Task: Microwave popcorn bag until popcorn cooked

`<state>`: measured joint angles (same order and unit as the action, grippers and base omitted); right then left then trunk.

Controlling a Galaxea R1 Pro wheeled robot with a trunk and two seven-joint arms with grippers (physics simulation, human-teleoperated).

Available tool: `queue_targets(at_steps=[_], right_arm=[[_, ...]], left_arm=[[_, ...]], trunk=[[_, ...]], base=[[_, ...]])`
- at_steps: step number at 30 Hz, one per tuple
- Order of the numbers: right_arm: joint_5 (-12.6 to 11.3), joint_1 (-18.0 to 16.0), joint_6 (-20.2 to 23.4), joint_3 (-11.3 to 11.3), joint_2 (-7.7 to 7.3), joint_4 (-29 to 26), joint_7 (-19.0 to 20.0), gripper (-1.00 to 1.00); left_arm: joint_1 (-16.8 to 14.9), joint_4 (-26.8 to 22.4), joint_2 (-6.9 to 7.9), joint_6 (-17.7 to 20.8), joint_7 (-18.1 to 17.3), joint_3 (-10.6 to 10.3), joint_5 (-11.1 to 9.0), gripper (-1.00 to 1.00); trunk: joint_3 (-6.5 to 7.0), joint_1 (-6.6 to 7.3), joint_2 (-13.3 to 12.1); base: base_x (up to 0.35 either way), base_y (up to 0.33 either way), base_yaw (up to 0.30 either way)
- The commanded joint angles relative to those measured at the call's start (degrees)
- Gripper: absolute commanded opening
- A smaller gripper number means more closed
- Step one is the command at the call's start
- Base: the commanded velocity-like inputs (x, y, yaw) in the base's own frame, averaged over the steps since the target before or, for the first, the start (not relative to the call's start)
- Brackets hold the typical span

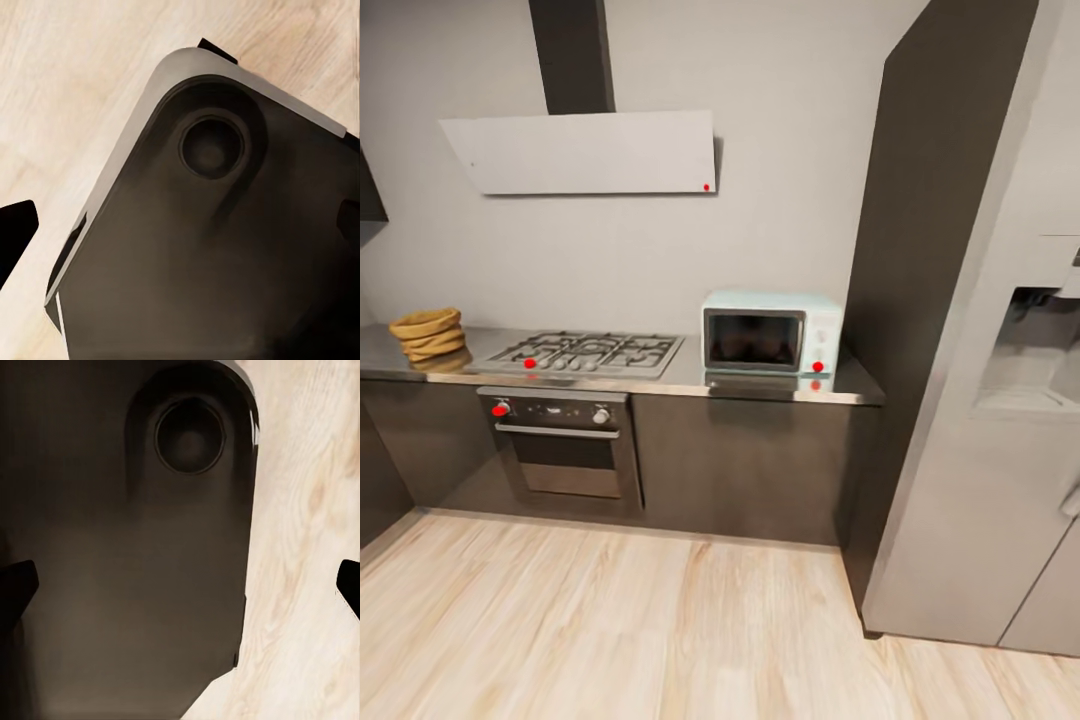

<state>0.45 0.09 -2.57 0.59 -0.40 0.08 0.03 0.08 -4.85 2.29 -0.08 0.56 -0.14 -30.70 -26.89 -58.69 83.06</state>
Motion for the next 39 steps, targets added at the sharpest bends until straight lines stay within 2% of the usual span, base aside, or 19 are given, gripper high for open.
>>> queue_targets(at_steps=[1, 9, 17, 23, 34, 39], right_arm=[[0.1, 0.0, -0.2, 0.1, 0.02, 0.0, 0.0, 1.00], [0.1, 0.0, -0.5, 0.0, -0.16, 0.0, -0.1, 1.00], [0.1, 0.0, -0.9, -0.1, 0.06, 0.0, -0.1, 1.00], [0.1, 0.0, -0.9, 0.0, -0.27, 0.0, -0.1, 1.00], [0.0, 0.0, -1.4, 0.0, -0.01, 0.0, -0.1, 1.00], [-0.3, 0.0, -2.1, -0.2, 0.13, 0.0, -0.1, 1.00]], left_arm=[[0.0, -0.1, 0.00, 0.0, 0.1, 0.0, -0.1, 1.00], [0.0, -0.1, 0.00, -0.1, 0.1, 0.1, -0.2, 1.00], [0.0, -0.1, 0.00, -0.1, 0.1, 0.1, -0.2, 1.00], [0.0, -0.1, 0.00, -0.1, 0.1, 0.1, -0.2, 1.00], [0.0, -0.1, 0.00, -0.1, 0.1, 0.0, -0.1, 1.00], [0.0, -0.1, 0.00, -0.1, 0.1, 0.0, -0.1, 1.00]], trunk=[[-0.04, -0.03, 0.0], [-0.04, -0.03, 0.0], [-0.04, -0.03, 0.0], [-0.04, -0.03, 0.0], [-0.04, -0.03, 0.0], [-0.04, -0.03, 0.0]], base=[[0.318, 0.000, 0.000], [0.319, 0.000, -0.007], [0.321, 0.000, -0.192], [0.322, 0.000, -0.014], [0.315, -0.087, -0.006], [0.318, -0.011, -0.203]])
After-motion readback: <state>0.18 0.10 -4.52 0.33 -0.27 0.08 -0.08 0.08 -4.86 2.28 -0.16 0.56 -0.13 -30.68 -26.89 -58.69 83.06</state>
